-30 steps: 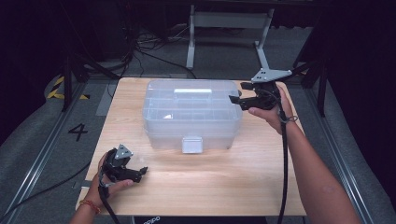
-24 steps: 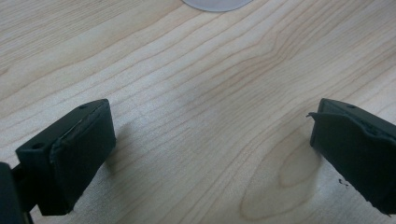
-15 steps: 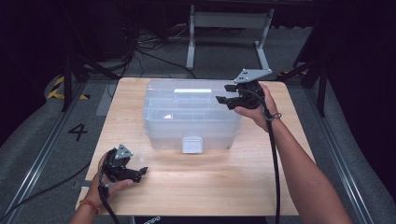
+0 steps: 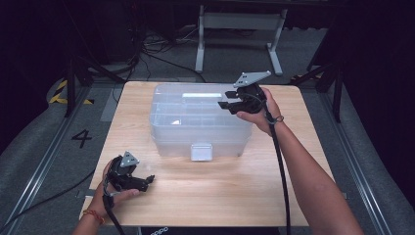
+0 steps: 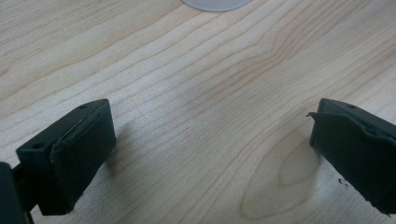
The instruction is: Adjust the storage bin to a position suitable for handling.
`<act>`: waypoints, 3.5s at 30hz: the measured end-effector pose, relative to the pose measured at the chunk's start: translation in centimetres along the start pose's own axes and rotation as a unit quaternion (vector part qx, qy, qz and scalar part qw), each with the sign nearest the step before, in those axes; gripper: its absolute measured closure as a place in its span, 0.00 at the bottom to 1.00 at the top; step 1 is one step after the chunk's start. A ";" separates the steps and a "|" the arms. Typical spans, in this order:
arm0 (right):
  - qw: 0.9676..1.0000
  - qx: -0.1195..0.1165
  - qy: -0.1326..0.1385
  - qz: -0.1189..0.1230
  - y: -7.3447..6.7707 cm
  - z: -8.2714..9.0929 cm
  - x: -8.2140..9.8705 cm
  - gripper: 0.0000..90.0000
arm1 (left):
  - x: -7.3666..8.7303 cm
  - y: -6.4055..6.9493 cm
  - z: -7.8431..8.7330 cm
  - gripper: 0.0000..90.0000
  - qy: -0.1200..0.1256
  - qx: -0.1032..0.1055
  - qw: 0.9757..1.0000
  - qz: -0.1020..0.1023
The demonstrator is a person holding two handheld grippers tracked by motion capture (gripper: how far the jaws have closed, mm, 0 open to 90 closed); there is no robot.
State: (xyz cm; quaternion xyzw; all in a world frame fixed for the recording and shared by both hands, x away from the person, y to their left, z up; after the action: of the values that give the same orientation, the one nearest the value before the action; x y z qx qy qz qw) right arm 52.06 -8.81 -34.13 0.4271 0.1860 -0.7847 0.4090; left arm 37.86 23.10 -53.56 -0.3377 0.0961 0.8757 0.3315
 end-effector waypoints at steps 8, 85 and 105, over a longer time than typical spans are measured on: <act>1.000 -0.004 -0.002 0.006 -0.3 -0.7 -0.3 0.66 | 0.0 0.0 0.0 0.01 -0.001 0.000 1.000 -0.001; 0.999 0.007 -0.030 -0.027 1.0 -1.1 -2.6 0.83 | -11.1 -0.7 3.4 0.53 0.157 -0.025 0.987 0.023; 0.999 0.033 0.006 -0.020 2.2 3.1 -2.5 0.69 | -11.4 -1.1 3.7 0.56 0.146 -0.037 0.989 0.014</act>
State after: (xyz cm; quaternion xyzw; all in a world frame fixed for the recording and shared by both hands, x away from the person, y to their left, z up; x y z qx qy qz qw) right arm 52.92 -10.94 -30.21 0.4413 0.1705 -0.7960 0.3777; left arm 42.95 19.47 -43.25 -0.4725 0.1160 0.8244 0.2892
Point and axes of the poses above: each handheld gripper's, and its own axes: z roughly backward along the jaws, x roughly out of its underside, y roughly to its right, the point moved 7 cm from there along -z, roughly forward along the jaws, and after that the axes turned 5 degrees about -z, right-handed, at the moved point
